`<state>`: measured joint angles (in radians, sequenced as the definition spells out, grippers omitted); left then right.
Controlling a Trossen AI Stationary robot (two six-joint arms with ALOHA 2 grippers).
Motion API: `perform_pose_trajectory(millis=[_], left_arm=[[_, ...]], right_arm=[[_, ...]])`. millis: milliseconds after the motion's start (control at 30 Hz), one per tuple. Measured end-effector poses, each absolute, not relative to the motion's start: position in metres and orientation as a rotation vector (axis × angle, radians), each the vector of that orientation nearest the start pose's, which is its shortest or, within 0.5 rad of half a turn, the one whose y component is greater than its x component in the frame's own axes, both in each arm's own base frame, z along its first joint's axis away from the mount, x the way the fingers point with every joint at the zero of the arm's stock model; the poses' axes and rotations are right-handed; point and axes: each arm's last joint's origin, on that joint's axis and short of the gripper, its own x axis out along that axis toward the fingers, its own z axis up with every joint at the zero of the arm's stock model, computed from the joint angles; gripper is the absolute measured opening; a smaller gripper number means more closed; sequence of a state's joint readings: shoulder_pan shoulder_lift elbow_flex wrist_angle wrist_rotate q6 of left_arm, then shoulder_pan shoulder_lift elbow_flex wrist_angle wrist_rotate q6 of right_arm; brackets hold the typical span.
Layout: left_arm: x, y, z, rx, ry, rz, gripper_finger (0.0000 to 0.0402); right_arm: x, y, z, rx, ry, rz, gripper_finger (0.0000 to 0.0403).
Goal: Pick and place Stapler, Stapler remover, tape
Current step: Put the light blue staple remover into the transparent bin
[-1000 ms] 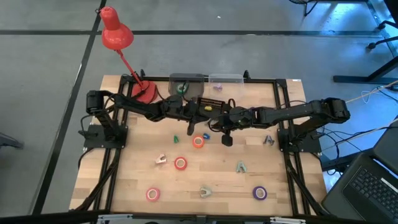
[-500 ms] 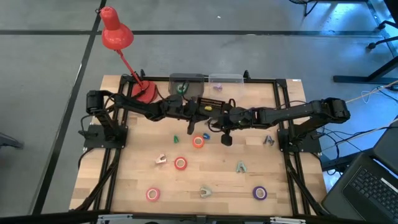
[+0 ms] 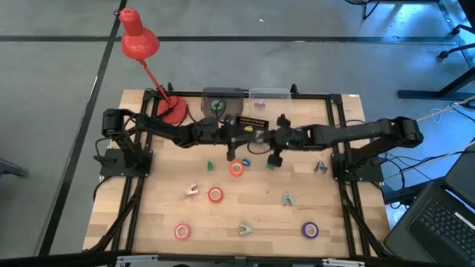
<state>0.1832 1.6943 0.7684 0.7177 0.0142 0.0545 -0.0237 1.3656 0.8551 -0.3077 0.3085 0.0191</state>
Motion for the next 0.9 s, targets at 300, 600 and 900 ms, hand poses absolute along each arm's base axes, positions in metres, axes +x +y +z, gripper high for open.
perform_pose_trajectory(millis=[300,600,900], left_arm=[[0.334,0.059,0.201,0.034,0.145,0.219,0.0224],[0.335,0.054,0.208,0.027,0.083,0.184,0.0228],[0.335,0.054,0.207,0.031,0.085,0.181,0.0228]], right_arm=[[0.265,-0.095,0.246,-0.051,0.826,-0.446,0.0],[0.252,-0.176,0.228,0.075,0.9,-0.537,0.0],[0.273,-0.222,0.185,0.099,1.056,-0.532,0.0]])
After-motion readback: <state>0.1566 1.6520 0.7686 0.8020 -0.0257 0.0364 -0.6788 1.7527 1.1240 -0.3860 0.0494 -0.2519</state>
